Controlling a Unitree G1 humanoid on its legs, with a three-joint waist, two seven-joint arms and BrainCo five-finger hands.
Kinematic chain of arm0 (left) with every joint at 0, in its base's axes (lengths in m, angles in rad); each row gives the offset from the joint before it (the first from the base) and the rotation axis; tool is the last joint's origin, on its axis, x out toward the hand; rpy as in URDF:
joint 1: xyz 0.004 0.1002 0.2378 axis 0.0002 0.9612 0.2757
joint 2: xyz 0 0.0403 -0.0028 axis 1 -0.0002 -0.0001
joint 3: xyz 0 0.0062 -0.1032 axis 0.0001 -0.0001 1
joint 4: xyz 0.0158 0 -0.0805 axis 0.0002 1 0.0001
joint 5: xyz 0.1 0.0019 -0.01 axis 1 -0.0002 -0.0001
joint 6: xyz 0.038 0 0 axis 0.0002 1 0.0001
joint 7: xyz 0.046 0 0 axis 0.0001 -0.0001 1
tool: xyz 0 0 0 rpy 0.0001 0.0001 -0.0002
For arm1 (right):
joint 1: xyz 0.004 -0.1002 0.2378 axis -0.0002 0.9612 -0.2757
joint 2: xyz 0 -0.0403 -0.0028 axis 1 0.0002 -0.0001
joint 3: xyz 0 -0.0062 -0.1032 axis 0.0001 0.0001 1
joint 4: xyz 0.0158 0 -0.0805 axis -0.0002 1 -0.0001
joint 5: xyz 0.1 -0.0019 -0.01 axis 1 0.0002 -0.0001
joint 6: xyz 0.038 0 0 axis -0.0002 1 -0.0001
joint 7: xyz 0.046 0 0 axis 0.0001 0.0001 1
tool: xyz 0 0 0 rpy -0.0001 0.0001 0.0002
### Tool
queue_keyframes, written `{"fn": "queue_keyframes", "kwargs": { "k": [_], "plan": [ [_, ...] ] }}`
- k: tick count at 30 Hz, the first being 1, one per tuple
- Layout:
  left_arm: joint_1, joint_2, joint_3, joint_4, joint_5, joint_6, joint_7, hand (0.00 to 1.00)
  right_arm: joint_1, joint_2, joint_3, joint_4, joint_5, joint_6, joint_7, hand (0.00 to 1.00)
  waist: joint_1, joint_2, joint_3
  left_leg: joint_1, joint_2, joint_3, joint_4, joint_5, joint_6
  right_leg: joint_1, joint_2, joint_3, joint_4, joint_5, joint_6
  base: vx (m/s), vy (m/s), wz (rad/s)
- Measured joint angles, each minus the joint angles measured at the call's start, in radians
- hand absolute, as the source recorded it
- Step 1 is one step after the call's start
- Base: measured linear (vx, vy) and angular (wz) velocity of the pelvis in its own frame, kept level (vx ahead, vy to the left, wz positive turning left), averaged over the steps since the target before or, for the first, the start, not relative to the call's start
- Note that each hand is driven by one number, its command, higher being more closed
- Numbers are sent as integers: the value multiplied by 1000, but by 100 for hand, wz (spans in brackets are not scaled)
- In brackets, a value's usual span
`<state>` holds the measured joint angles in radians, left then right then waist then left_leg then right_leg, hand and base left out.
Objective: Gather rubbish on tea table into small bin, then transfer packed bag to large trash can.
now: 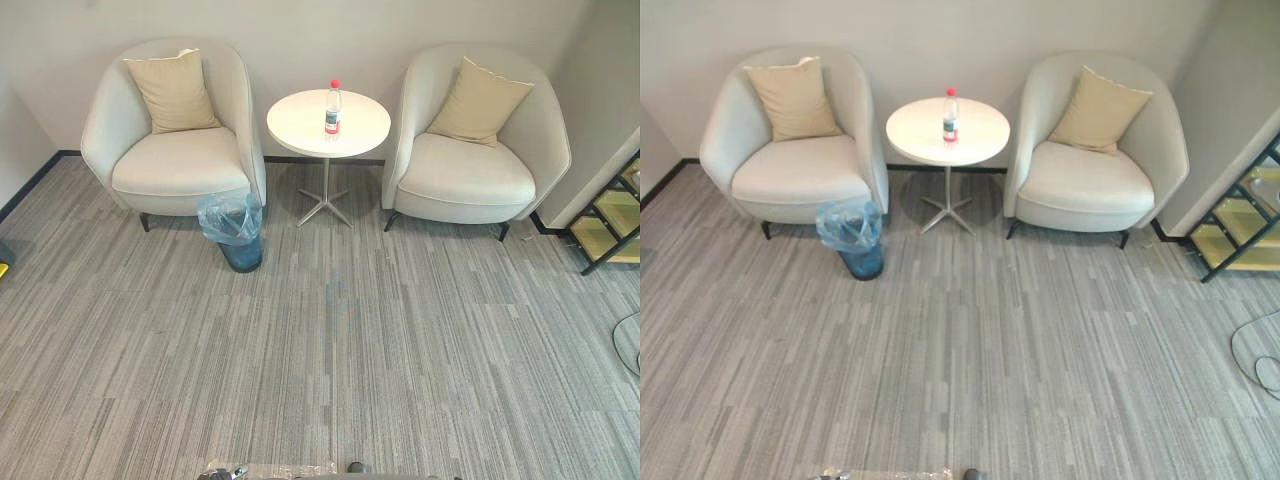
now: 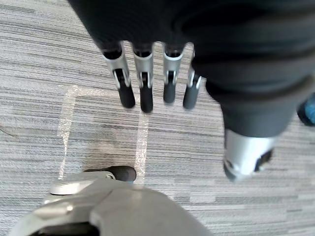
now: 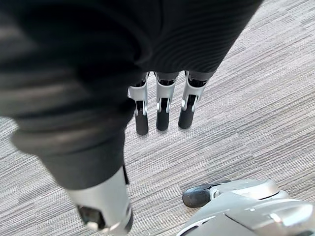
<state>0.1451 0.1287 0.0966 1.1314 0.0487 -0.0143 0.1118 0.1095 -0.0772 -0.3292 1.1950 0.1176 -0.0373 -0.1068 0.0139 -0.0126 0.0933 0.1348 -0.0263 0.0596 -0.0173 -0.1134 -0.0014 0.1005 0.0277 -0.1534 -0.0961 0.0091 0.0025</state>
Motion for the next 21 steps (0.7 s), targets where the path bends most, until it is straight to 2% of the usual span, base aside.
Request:
{"fn": "queue_keyframes", "kwargs": {
  "k": [5, 21],
  "plan": [
    [-14, 11, -11, 10, 8, 1, 0, 0, -6, 0, 1, 0, -1, 0, -1, 0, -1, -8, 11, 6, -1, -3, -6, 2, -1, 3, 0, -3, 0, 0, 0, -5, 1, 1],
    [-16, 15, -36, 10, 9, 2, 20, 0, -10, -4, 39, 0, -3, 0, -3, 0, -3, -7, 15, 7, -2, -5, -7, 2, 0, -1, -1, -4, 0, 0, 0, -5, 0, 0]
  ]
}}
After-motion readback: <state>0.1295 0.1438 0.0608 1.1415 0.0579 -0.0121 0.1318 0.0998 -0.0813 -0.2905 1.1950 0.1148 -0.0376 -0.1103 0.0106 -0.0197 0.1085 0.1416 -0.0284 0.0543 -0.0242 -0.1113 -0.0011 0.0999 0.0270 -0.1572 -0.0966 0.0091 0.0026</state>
